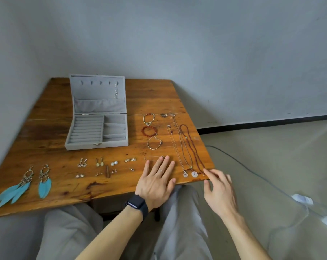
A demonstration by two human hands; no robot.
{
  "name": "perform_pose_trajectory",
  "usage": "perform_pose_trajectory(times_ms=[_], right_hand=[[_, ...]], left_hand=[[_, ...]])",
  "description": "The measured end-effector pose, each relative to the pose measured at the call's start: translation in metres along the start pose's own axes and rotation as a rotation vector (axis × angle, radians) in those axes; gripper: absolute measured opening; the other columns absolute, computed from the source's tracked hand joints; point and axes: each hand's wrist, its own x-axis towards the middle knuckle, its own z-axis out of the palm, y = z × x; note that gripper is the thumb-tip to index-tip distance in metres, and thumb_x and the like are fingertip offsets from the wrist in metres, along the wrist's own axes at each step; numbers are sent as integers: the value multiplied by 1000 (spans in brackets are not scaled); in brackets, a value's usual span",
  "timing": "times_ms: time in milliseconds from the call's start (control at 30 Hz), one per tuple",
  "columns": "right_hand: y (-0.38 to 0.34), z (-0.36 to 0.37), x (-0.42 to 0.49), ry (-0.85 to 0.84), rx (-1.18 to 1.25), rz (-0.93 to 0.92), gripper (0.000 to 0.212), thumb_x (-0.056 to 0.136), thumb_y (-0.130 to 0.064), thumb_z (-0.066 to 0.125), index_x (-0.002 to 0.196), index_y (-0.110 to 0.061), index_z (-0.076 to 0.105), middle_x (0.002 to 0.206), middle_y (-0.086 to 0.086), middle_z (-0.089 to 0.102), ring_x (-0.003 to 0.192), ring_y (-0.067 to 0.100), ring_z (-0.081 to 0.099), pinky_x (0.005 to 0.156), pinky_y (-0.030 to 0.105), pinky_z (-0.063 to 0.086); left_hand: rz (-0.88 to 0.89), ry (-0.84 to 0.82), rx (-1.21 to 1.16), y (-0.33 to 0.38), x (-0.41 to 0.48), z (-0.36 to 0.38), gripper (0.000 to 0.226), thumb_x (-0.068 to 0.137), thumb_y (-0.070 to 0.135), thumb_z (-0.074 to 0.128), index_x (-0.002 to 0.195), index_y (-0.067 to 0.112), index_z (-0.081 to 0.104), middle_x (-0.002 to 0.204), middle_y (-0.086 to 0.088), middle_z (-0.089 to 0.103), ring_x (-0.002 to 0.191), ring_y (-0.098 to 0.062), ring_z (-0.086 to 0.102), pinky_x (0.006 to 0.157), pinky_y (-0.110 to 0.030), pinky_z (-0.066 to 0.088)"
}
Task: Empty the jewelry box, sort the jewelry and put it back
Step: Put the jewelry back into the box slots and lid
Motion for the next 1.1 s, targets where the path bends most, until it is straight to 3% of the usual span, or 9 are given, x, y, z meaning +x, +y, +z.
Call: perform_pose_trajectory(times_ms=[167,433,633,733,833,933,1100], right_hand=[[8,4,-3,15,-66,-101,56,84,-27,76,137,-23,60,124,-6,59,103,22,52,74,39,56],[20,-1,8,89,-59,-219,28,77,-17,85,104,-12,79,105,0,71,83,27,60,63,39,57],[20,-17,19,-34,47,-212,11,90,-9,72,99,-11,76,99,2,72,86,25,63,73,38,57],[9,-29,28,-44,113,-180,5,97,-15,61,98,-18,65,77,-4,65,65,17,59,56,27,46],[-4,-39,40,-43,143,-159,6,101,-21,53,102,-21,60,66,-5,62,52,13,55,47,30,44],[-18,-48,56,-69,191,-115,10,103,-24,49,105,-23,59,83,-5,70,67,14,67,58,34,57],[-46,-58,86,-51,229,-95,9,103,-22,48,100,-26,56,86,-10,67,77,12,65,72,35,55]], left_hand=[[-1,-11,-9,1,-1,-2,65,99,60,-3,157,32,-10,164,10,-16,150,-14,-21,121,-51,-12],[-7,-18,-21,-1,0,-1,65,100,60,-1,158,33,-9,164,10,-16,151,-15,-20,121,-49,-15],[-7,-12,-16,-1,1,2,66,99,61,-2,158,33,-8,165,10,-15,151,-14,-19,120,-48,-17],[-1,-13,-30,-3,1,2,66,98,61,-2,158,34,-9,164,11,-16,150,-14,-21,120,-47,-17],[22,-13,-55,-3,1,-1,65,100,61,2,158,34,-8,162,13,-20,150,-12,-23,121,-49,-14],[-10,46,-218,-3,4,-13,61,103,57,17,159,35,9,164,14,-14,151,-9,-17,122,-41,-11],[-113,255,-533,5,25,-58,44,99,43,48,142,33,49,163,6,25,152,-14,8,124,-37,13]])
